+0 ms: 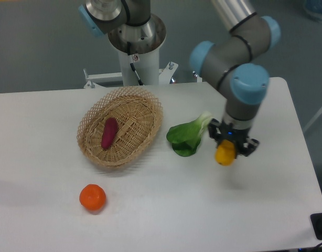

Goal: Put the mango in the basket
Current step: 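Carry the held yellow mango over the bok choy toward the wicker basket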

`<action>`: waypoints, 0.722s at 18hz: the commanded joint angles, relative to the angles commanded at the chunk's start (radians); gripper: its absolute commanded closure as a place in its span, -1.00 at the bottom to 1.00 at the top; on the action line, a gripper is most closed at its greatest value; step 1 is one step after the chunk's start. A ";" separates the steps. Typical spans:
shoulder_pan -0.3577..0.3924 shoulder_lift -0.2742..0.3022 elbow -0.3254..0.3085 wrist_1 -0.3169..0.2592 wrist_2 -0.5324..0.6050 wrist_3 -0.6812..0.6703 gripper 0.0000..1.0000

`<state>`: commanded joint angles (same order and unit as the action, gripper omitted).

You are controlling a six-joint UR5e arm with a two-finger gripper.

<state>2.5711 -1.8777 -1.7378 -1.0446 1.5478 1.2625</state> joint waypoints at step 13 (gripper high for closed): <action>-0.199 0.109 -0.137 0.002 -0.005 0.002 -0.11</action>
<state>2.3717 -1.7687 -1.8744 -1.0431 1.5432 1.2640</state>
